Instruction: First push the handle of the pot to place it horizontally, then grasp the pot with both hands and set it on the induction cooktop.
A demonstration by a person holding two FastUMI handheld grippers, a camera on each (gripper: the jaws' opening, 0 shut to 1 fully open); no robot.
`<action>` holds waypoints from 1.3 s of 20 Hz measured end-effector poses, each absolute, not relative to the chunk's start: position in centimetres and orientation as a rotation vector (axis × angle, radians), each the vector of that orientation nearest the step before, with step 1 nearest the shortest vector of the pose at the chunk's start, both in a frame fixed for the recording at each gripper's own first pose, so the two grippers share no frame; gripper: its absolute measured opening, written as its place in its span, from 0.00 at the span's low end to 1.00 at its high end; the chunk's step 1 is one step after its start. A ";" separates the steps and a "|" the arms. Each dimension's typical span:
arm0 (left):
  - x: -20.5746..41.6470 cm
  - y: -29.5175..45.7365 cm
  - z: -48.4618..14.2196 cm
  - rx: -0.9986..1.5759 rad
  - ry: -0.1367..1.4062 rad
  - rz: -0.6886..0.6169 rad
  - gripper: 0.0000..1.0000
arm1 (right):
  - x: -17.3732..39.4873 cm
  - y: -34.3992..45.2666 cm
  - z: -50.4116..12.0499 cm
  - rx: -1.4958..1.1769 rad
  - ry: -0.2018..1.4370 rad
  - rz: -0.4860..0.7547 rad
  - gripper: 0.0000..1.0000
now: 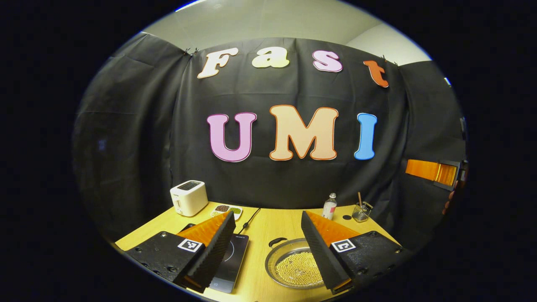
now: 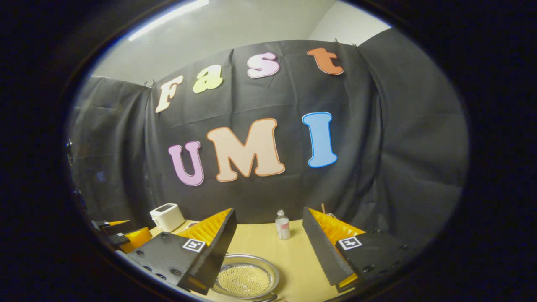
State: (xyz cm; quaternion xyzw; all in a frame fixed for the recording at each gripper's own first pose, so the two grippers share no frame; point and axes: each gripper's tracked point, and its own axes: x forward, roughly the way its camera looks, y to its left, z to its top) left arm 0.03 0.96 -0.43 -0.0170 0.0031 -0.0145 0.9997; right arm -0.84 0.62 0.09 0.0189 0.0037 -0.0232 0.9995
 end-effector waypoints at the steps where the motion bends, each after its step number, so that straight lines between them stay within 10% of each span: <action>1: 0.0 1.3 -0.4 -0.038 0.010 -0.028 0.96 | -0.9 1.0 0.1 0.037 0.008 -0.048 0.92; 22: -0.9 6.5 -0.4 -0.010 0.011 -0.021 0.96 | -4.0 3.2 -0.1 -0.015 0.007 -0.109 0.98; 26: -1.0 6.7 -0.6 -0.011 0.017 -0.017 0.93 | -4.2 3.1 -1.6 -0.006 0.051 -0.110 0.84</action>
